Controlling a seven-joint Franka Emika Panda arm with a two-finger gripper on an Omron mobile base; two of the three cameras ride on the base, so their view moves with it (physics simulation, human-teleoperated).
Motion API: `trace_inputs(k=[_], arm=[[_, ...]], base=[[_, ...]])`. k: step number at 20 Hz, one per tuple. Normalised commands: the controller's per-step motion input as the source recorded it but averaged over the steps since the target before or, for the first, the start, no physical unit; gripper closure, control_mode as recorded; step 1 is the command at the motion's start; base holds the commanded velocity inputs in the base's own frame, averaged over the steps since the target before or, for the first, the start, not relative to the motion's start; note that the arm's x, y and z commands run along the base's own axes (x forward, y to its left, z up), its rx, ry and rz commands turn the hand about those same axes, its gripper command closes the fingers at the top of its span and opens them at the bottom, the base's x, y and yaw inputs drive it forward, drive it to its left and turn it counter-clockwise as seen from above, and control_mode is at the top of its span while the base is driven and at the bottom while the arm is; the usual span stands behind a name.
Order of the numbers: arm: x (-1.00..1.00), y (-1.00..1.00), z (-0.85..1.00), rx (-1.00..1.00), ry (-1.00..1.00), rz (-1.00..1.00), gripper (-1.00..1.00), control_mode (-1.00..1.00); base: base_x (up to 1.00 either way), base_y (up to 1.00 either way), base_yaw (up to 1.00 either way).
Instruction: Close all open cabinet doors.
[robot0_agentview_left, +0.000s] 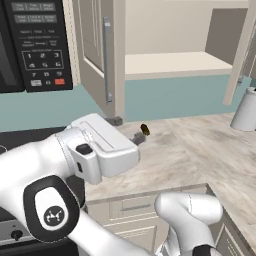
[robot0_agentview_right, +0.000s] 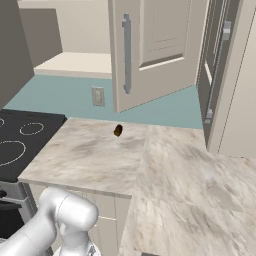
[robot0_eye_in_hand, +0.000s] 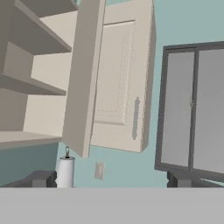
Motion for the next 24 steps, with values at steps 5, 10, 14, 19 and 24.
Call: trace_inputs(k=[5,10,14,19,24], arm=[[0.2,0.11,0.0,0.0,0.1,0.03,-1.0,-1.0],[0.23,0.04,0.0,0.0,0.08,0.06,-1.0,-1.0],[0.26,0.02,0.0,0.0,0.01,0.05,-1.0,-1.0],[0.36,0.01,-0.02,0.0,0.01,0.02,-1.0,-1.0],[0.3,0.09,-0.07,0.0,0.0,0.0,-1.0,-1.0]], base=[[0.0,0.0,0.0],[0.0,0.0,0.0],[0.0,0.0,0.0],[0.0,0.0,0.0],[0.0,0.0,0.0]])
